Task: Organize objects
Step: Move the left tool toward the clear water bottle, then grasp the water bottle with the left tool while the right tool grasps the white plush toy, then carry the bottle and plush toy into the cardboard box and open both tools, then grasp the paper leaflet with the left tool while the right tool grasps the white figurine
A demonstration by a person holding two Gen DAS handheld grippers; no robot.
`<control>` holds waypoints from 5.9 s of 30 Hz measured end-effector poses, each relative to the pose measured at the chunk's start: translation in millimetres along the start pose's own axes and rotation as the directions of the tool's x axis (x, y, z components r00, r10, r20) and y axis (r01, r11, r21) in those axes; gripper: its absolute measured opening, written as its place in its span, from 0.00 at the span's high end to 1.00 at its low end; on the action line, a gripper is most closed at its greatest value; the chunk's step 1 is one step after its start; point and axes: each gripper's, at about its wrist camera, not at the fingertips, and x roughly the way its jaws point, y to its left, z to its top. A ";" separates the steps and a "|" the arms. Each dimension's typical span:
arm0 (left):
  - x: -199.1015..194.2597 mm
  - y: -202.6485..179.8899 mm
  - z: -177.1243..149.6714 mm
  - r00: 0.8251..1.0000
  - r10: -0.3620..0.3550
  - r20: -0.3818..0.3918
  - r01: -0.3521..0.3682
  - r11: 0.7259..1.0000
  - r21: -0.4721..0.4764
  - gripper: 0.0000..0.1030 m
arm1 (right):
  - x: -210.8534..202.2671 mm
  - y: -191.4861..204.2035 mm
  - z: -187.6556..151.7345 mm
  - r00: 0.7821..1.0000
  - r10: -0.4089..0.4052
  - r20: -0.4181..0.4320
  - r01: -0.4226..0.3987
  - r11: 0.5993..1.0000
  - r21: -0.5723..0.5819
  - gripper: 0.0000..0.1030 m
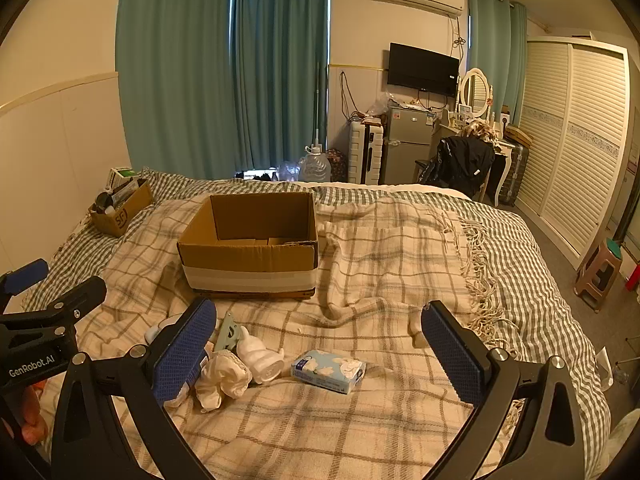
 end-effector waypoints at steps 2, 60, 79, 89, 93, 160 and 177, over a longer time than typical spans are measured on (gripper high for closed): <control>-0.1 -0.4 -0.4 1.000 -0.001 -0.003 0.001 1.000 -0.001 0.00 | -0.3 -0.1 -0.2 1.000 -0.001 0.000 0.001 1.000 0.000 0.00; 132.5 -21.4 -79.7 0.897 -0.085 -0.433 0.080 0.996 -0.031 0.38 | 115.9 -23.3 -47.9 0.953 -0.009 -0.304 0.008 1.000 -0.004 0.00; 96.7 35.0 -53.9 0.942 -0.092 -0.322 0.082 0.996 -0.046 0.38 | 135.0 90.7 -66.9 0.872 0.107 -0.478 -0.196 0.970 -0.141 0.57; 77.9 53.1 -42.4 0.950 -0.118 -0.291 0.096 0.992 -0.087 0.38 | 94.6 101.3 -38.4 0.921 0.089 -0.379 -0.170 0.968 -0.184 0.86; 64.7 51.5 -19.9 0.961 -0.121 -0.247 0.110 0.992 -0.060 0.38 | 70.4 96.6 -9.3 0.949 0.096 -0.301 -0.161 0.967 -0.197 0.86; 42.5 43.3 19.1 0.985 -0.054 -0.165 0.047 0.998 -0.048 0.00 | 18.8 24.8 50.9 0.985 0.131 -0.113 -0.150 0.972 -0.178 0.13; 131.8 -4.5 -84.9 0.904 -0.026 -0.426 0.061 0.996 0.070 0.00 | 126.2 29.6 -38.3 0.917 0.155 -0.366 -0.216 0.968 -0.129 0.13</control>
